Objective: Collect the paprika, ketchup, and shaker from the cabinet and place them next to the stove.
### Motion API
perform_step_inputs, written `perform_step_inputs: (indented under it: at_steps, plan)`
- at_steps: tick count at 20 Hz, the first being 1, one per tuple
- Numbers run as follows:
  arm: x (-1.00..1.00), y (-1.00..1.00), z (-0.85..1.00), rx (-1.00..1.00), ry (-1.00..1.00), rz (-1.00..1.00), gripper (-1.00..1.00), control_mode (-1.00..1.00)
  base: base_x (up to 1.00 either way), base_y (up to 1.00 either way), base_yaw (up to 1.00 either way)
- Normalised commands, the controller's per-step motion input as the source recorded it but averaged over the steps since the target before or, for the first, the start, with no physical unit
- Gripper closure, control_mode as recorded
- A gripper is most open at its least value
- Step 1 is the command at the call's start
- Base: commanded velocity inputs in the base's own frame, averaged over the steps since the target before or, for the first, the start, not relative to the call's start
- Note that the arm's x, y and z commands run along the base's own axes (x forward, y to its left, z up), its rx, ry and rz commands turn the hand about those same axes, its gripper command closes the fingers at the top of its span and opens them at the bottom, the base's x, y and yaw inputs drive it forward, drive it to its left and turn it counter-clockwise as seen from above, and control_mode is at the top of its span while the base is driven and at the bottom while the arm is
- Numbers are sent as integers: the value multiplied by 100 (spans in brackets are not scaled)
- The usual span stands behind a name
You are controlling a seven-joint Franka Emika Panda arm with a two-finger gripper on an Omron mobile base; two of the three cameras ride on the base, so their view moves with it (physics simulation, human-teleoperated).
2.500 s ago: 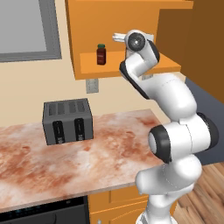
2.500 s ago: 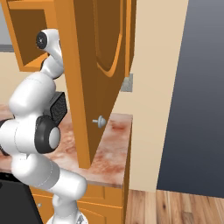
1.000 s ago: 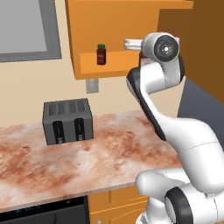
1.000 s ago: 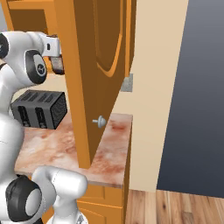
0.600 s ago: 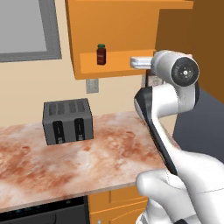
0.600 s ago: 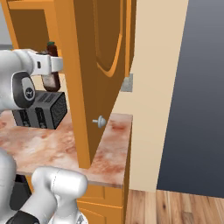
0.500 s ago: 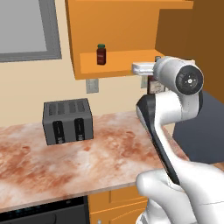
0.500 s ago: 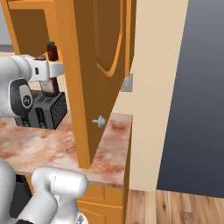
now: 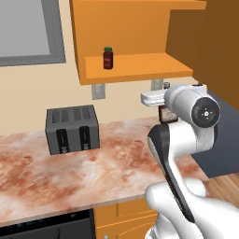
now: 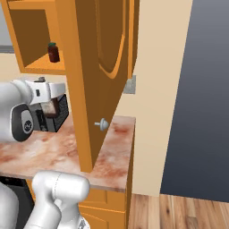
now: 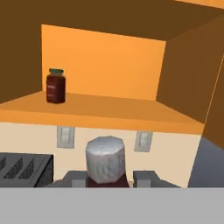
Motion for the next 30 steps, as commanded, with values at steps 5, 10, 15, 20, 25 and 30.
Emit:
perform_step_inputs:
  at_steps: [5,10,15,20,25,30]
  plan:
    - [-30,3,-13,0,0,14,100,100,-11,4,5]
    - [0,0,0,0,0,0,100,100,-54,54,24]
    - [0,0,0,0,0,0,100,100,-57,74,24]
    - [0,0,0,0,0,0,100,100,-53,89,28]
    - [0,0,0,0,0,0,100,100,-51,92,33]
    - [0,0,0,0,0,0,100,100,-30,91,45]
